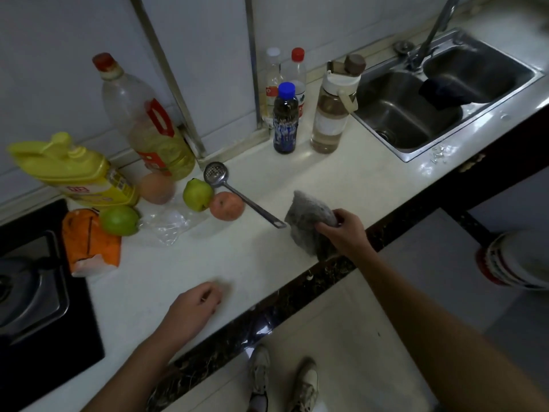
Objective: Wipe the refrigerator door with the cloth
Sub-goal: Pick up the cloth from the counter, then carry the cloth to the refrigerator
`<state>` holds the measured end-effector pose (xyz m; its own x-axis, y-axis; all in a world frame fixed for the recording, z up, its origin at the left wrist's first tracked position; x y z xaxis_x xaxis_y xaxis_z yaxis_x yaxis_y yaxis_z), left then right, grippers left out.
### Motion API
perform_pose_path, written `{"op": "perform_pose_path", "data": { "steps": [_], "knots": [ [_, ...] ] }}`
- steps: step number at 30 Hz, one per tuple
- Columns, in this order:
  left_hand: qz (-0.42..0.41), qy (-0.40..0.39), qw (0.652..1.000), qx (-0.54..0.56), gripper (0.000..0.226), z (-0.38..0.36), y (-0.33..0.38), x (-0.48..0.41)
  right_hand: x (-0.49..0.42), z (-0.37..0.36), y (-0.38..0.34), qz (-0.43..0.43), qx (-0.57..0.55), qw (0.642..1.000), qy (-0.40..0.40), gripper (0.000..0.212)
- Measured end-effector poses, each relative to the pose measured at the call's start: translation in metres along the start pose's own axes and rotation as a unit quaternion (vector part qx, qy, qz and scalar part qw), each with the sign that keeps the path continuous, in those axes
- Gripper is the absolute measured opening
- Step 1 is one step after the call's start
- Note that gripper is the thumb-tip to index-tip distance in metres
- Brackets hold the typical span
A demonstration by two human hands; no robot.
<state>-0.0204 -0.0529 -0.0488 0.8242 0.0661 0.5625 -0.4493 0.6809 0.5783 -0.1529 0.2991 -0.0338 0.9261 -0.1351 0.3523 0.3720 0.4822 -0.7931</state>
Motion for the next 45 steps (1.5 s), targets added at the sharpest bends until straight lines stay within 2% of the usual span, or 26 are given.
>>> {"op": "perform_pose_path", "data": {
  "steps": [4, 8, 12, 17, 20, 22, 26, 33, 36, 39, 43, 45],
  "knots": [
    [-0.002, -0.006, 1.0, -0.013, 0.026, -0.01, -0.014, 0.029, 0.088, -0.004, 0.029, -0.03, -0.068, 0.997, 0.014, 0.029],
    [0.009, -0.023, 1.0, -0.001, 0.035, -0.036, -0.055, 0.064, 0.172, -0.018, 0.078, -0.071, -0.044, 0.996, 0.018, 0.029],
    [0.045, -0.048, 0.998, -0.018, 0.033, -0.064, -0.099, 0.094, 0.217, -0.024, 0.107, -0.084, -0.029, 0.996, 0.005, 0.022],
    [0.13, -0.002, 0.99, 0.05, 0.04, -0.085, -0.142, 0.138, 0.218, -0.03, 0.11, -0.056, -0.004, 0.996, -0.07, 0.017],
    [0.194, 0.043, 0.974, 0.11, 0.033, -0.103, -0.162, 0.18, 0.21, -0.043, 0.104, -0.031, 0.032, 0.987, -0.153, 0.021],
    [0.242, 0.08, 0.953, 0.162, 0.031, -0.12, -0.171, 0.218, 0.208, -0.059, 0.096, 0.003, 0.066, 0.974, -0.217, 0.02],
    [0.312, 0.149, 0.901, 0.261, 0.043, -0.164, -0.191, 0.296, 0.222, -0.105, 0.083, 0.071, 0.161, 0.928, -0.329, 0.024],
    [0.435, 0.243, 0.765, 0.408, 0.05, -0.282, -0.232, 0.437, 0.316, -0.198, 0.062, 0.187, 0.261, 0.809, -0.492, 0.036],
    [0.475, 0.272, 0.705, 0.451, 0.047, -0.34, -0.248, 0.486, 0.364, -0.235, 0.056, 0.201, 0.288, 0.756, -0.553, 0.034],
    [0.501, 0.278, 0.656, 0.491, 0.035, -0.376, -0.258, 0.523, 0.413, -0.27, 0.049, 0.22, 0.311, 0.711, -0.592, 0.027],
    [0.518, 0.278, 0.61, 0.532, 0.032, -0.408, -0.28, 0.557, 0.473, -0.312, 0.046, 0.234, 0.324, 0.68, -0.614, 0.025],
    [0.52, 0.279, 0.597, 0.543, 0.032, -0.414, -0.294, 0.568, 0.498, -0.331, 0.042, 0.246, 0.328, 0.672, -0.616, 0.023]
  ]
}}
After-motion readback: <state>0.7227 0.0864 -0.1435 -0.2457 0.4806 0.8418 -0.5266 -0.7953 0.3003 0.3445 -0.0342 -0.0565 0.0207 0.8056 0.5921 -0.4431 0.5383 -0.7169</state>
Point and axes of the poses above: each hand's wrist, its own x-axis away from the middle knuckle, its own z-axis out of the back of the hand, y = z × x, the point moved 5 cm from there along -x, towards the middle knuckle, and after that the axes turned 2 degrees about -x, right-handed, at the moved point
